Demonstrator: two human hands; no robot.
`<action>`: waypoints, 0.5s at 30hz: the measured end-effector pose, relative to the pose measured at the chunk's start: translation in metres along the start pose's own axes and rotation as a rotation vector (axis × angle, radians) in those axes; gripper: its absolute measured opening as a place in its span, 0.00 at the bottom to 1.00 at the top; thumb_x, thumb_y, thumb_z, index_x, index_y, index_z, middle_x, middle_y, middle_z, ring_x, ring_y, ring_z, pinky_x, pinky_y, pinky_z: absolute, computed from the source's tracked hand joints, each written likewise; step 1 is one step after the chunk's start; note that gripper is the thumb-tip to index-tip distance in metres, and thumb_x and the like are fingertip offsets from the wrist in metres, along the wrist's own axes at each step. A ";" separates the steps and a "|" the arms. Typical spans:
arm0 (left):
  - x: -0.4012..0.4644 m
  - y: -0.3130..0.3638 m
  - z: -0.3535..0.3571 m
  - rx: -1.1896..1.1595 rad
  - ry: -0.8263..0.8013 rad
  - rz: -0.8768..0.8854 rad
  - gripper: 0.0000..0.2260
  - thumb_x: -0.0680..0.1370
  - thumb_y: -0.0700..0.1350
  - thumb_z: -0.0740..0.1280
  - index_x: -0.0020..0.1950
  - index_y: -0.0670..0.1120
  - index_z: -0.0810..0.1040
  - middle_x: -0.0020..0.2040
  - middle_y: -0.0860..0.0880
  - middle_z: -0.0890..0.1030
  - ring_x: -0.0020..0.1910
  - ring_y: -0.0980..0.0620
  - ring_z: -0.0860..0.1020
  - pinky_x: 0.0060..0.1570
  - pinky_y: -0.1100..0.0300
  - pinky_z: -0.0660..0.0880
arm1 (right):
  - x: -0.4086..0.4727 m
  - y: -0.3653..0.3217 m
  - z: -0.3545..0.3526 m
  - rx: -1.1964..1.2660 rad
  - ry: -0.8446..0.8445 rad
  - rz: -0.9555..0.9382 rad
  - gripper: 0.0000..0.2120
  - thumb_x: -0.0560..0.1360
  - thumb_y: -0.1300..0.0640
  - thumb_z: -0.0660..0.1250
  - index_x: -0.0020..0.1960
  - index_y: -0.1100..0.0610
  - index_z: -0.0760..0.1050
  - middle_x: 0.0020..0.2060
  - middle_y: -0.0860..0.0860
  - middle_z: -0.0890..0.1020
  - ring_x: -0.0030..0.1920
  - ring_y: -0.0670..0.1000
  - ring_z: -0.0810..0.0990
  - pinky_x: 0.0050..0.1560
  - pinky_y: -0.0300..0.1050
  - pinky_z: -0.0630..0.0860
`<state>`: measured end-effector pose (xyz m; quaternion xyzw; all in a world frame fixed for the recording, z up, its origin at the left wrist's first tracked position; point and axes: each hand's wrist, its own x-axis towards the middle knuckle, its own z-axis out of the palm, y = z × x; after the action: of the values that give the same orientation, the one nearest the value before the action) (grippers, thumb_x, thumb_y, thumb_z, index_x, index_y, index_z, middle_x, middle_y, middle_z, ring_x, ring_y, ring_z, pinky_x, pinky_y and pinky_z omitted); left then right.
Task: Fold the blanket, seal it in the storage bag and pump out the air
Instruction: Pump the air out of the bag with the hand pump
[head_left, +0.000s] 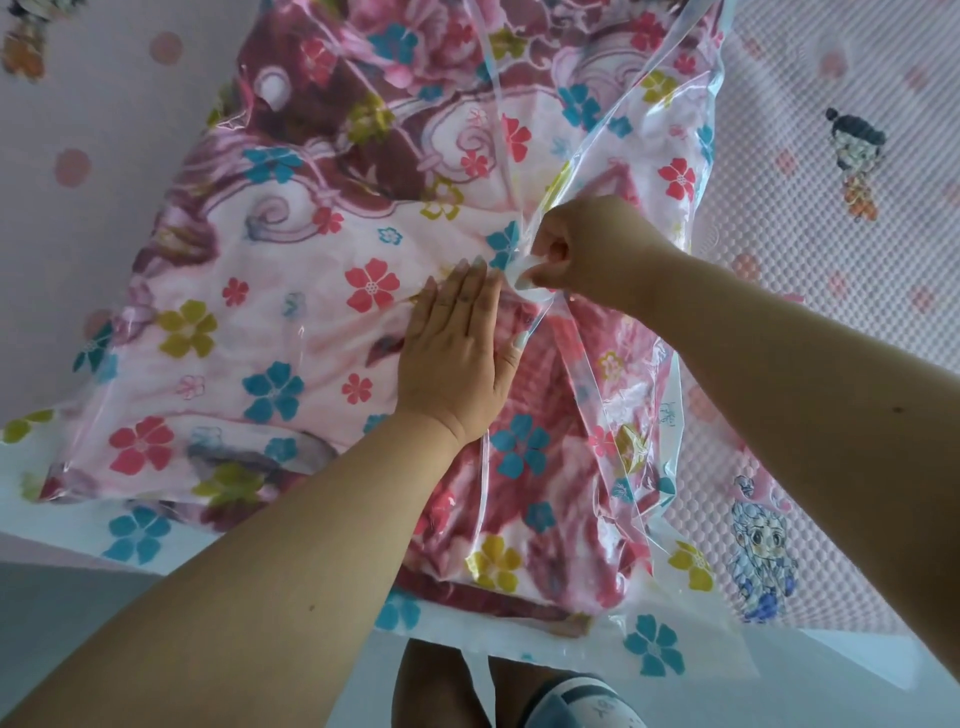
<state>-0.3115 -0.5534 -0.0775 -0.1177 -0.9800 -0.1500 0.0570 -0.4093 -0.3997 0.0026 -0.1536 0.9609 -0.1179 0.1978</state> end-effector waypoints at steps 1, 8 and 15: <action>0.000 0.000 0.000 0.000 -0.001 -0.001 0.28 0.81 0.56 0.50 0.73 0.38 0.67 0.72 0.40 0.69 0.73 0.42 0.65 0.74 0.49 0.54 | -0.001 -0.002 0.003 -0.004 0.022 0.022 0.18 0.72 0.46 0.72 0.53 0.58 0.77 0.41 0.49 0.76 0.43 0.51 0.76 0.43 0.44 0.72; 0.000 0.001 -0.001 -0.002 0.007 -0.007 0.28 0.81 0.56 0.50 0.72 0.38 0.67 0.72 0.39 0.69 0.73 0.42 0.65 0.74 0.48 0.56 | -0.008 -0.001 -0.011 -0.001 -0.126 -0.135 0.21 0.73 0.52 0.71 0.64 0.52 0.70 0.43 0.50 0.78 0.44 0.52 0.78 0.48 0.46 0.76; 0.000 0.000 0.000 0.006 0.010 -0.005 0.29 0.81 0.57 0.49 0.72 0.38 0.67 0.72 0.39 0.69 0.73 0.42 0.65 0.74 0.49 0.54 | -0.005 0.001 0.002 -0.052 -0.056 -0.068 0.20 0.75 0.46 0.68 0.58 0.59 0.71 0.43 0.52 0.77 0.44 0.53 0.77 0.45 0.48 0.74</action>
<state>-0.3118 -0.5533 -0.0770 -0.1143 -0.9804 -0.1477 0.0620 -0.4043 -0.3977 0.0029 -0.1944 0.9520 -0.0949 0.2165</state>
